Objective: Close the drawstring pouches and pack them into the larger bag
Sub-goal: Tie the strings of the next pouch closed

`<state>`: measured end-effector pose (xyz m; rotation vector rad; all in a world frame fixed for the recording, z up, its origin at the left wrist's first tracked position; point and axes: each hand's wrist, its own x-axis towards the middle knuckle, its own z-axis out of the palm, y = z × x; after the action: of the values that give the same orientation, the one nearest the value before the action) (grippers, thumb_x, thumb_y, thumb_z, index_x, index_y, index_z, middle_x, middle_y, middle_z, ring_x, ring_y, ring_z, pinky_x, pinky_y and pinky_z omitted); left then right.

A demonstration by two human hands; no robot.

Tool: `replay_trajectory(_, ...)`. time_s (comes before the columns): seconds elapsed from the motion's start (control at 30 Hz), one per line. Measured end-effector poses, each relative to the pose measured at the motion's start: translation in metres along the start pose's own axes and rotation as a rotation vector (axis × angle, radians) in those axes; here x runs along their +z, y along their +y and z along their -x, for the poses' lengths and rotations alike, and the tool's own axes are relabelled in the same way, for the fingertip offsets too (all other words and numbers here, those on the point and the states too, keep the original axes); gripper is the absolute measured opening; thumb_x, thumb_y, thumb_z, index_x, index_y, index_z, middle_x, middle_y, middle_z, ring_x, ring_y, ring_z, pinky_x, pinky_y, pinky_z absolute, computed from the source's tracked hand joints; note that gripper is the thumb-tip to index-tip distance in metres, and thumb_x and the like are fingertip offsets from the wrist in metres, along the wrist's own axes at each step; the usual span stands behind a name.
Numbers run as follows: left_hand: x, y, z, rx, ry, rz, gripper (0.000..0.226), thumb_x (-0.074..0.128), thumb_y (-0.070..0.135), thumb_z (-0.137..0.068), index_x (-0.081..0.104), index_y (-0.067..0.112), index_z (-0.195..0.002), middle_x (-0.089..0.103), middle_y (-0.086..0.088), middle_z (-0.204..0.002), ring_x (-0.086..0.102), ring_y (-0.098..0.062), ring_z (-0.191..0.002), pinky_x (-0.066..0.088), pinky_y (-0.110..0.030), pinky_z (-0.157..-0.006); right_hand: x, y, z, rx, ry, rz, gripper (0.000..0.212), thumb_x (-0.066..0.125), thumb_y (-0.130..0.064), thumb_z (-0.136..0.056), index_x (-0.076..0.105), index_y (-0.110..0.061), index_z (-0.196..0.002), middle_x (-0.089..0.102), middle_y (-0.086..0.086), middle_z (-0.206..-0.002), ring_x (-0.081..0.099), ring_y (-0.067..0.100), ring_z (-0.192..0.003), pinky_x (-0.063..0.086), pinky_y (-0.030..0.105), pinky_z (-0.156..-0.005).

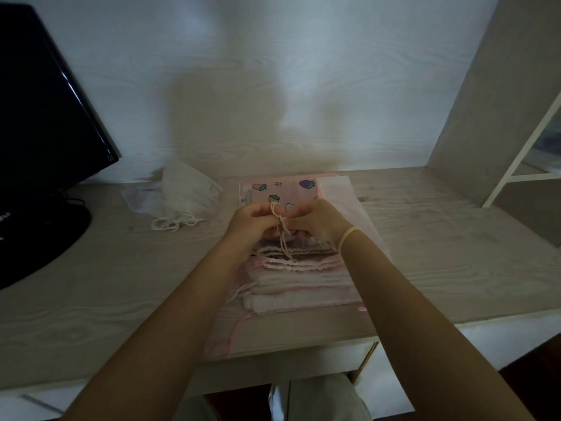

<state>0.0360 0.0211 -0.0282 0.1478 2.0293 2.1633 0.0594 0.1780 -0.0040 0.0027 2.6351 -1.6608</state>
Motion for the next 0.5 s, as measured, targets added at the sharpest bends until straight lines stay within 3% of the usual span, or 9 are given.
replay_trajectory(0.13,-0.0005,0.0031,0.0001,-0.031,-0.018,-0.011,0.009,0.07,0.007,-0.085,0.073,0.009,-0.093,0.071,-0.011,-0.081,0.068,-0.021,-0.071,0.056,-0.031,-0.065,0.0027,-0.0022,-0.0014,-0.018,0.022,0.13,0.011,0.068,-0.023,-0.087,0.071,-0.014,-0.081,0.065,-0.008,-0.066,0.056,0.0,-0.053,0.042,0.012,-0.052)
replay_trajectory(0.27,0.0002,-0.0011,-0.0013,0.025,0.034,-0.132,0.013,0.072,0.025,-0.087,0.076,0.013,-0.092,0.075,-0.006,-0.087,0.068,-0.02,-0.074,0.058,-0.035,-0.073,0.0064,-0.0023,-0.0048,-0.033,0.133,0.169,0.021,0.052,-0.017,-0.095,0.058,-0.018,-0.075,0.057,-0.004,-0.068,0.05,0.011,-0.06,0.04,0.022,-0.057)
replay_trajectory(0.37,0.0009,-0.0023,-0.002,0.007,0.055,-0.13,0.014,0.067,0.025,-0.091,0.077,0.015,-0.089,0.074,-0.005,-0.093,0.068,-0.017,-0.079,0.059,-0.031,-0.07,0.0041,-0.0024,-0.0088,0.04,0.181,-0.029,0.019,0.045,-0.012,-0.093,0.056,-0.011,-0.077,0.06,0.008,-0.076,0.057,0.025,-0.07,0.051,0.036,-0.067)
replay_trajectory(0.5,0.0006,-0.0039,-0.0038,-0.011,0.07,-0.152,0.014,0.065,0.025,-0.092,0.076,0.015,-0.091,0.073,-0.004,-0.094,0.069,-0.017,-0.078,0.058,-0.031,-0.068,0.0046,-0.0079,-0.0071,0.125,0.186,-0.364,0.021,0.046,-0.013,-0.087,0.051,-0.009,-0.066,0.059,0.012,-0.078,0.056,0.026,-0.08,0.046,0.038,-0.073)
